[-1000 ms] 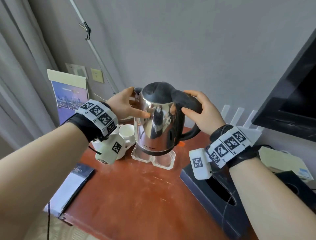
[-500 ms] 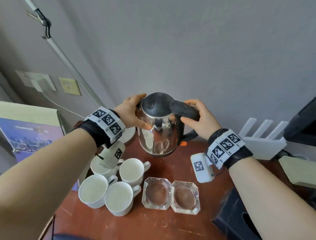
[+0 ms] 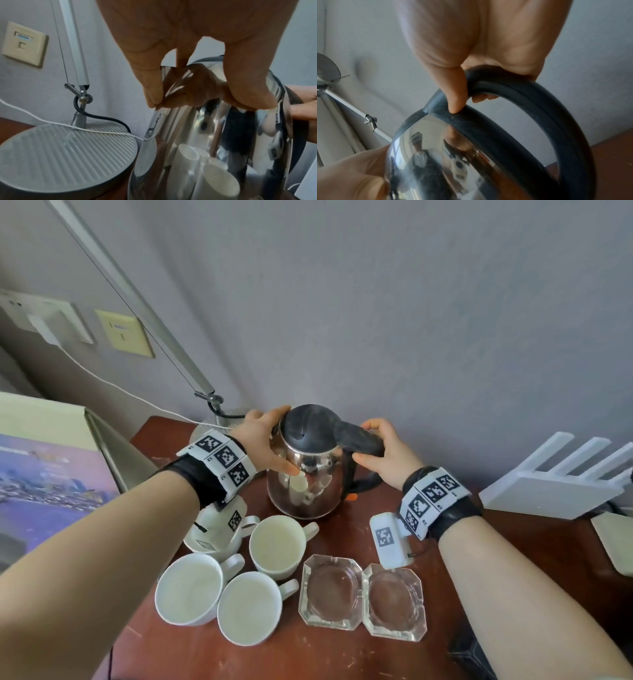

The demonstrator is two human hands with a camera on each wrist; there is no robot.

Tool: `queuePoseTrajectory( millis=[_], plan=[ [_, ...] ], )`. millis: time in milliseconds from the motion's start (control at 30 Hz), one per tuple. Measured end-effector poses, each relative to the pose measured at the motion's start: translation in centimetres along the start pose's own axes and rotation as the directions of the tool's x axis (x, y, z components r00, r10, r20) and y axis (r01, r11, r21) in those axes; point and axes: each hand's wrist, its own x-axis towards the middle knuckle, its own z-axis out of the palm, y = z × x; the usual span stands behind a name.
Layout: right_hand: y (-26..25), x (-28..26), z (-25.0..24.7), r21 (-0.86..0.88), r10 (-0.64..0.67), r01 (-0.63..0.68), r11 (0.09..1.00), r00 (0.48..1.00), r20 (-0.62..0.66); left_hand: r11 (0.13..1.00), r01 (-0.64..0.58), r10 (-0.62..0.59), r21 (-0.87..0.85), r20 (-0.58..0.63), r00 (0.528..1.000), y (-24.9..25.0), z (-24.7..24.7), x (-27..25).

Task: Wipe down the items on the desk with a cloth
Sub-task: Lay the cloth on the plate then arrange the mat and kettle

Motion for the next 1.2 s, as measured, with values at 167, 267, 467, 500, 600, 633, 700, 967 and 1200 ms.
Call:
queuePoseTrajectory(
  millis=[167,267,467,500,600,633,700,967,1200],
  plan=[
    [0.9,-0.2,0.2,0.012,0.022,-0.022,1.0,0.999,-0.036,1.0,-0.01,0.01,0.018,0.004,1.0,0.1,0.4,0.2],
    [0.8,-0.3,0.7,-0.096,0.002,-0.008,0.995,0.998,-0.068,0.999,0.004,-0.005,0.034,0.013,1.0,0.2,0.5,0.0],
    [1.0,-3.4,0.0,-0.429,0.005,-0.055,0.902,0.993,-0.117,0.999,0.02,-0.023,-0.036,-0.079,0.997,1.6,1.3,-1.9],
    [1.1,-4.4,-0.5,-0.454,0.004,-0.056,0.889,0.993,-0.116,0.998,0.005,-0.011,-0.057,-0.12,0.993,2.0,1.2,-2.4],
    [1.5,-8.2,-2.2,-0.503,0.008,-0.076,0.861,0.991,-0.136,0.994,-0.046,0.022,-0.102,-0.221,0.975,3.9,1.1,-4.5],
    [1.8,-9.7,-2.8,-0.515,0.009,-0.082,0.853,0.99,-0.142,0.993,-0.072,0.046,-0.097,-0.242,0.969,4.7,1.3,-5.3],
    [2.6,-12.8,-4.1,-0.535,0.012,-0.089,0.84,0.989,-0.145,0.99,-0.13,0.111,-0.058,-0.259,0.959,6.7,2.2,-7.0],
    [8.6,-27.4,-9.8,-0.533,0.134,-0.198,0.822,0.978,-0.157,0.937,-0.348,0.345,-0.02,-0.088,0.934,17.3,11.9,-13.9],
    [16.9,-39.2,-13.2,-0.545,0.381,-0.39,0.742,0.915,-0.136,0.922,-0.384,0.375,0.046,0.131,0.918,23.2,21.9,-17.7]
  ],
)
